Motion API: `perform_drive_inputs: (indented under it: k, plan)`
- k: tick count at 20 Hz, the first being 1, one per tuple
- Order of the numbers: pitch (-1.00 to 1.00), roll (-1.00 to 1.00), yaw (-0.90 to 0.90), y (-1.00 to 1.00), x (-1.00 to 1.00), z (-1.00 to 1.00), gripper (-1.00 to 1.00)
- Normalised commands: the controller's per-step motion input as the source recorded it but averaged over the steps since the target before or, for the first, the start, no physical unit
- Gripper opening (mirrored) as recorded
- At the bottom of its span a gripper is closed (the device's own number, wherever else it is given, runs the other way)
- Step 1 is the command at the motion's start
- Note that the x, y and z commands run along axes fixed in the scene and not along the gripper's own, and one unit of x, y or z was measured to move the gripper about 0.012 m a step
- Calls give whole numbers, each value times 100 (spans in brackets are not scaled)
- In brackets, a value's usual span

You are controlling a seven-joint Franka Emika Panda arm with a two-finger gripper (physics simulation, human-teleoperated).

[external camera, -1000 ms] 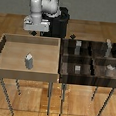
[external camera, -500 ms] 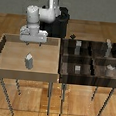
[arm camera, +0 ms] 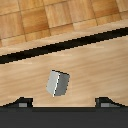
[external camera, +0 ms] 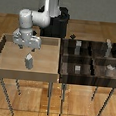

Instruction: Place the milk carton into the appropriate compartment.

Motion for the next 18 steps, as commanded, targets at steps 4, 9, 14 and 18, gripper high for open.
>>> perform_drive_inputs:
  k: [4,9,14,18]
  plan:
    - [0,0,0,0,0,0,100]
    - [0,0,0,40,0,0,100]
    - [0,0,0,-20,20,0,100]
    - [0,0,0,-25,0,0,100]
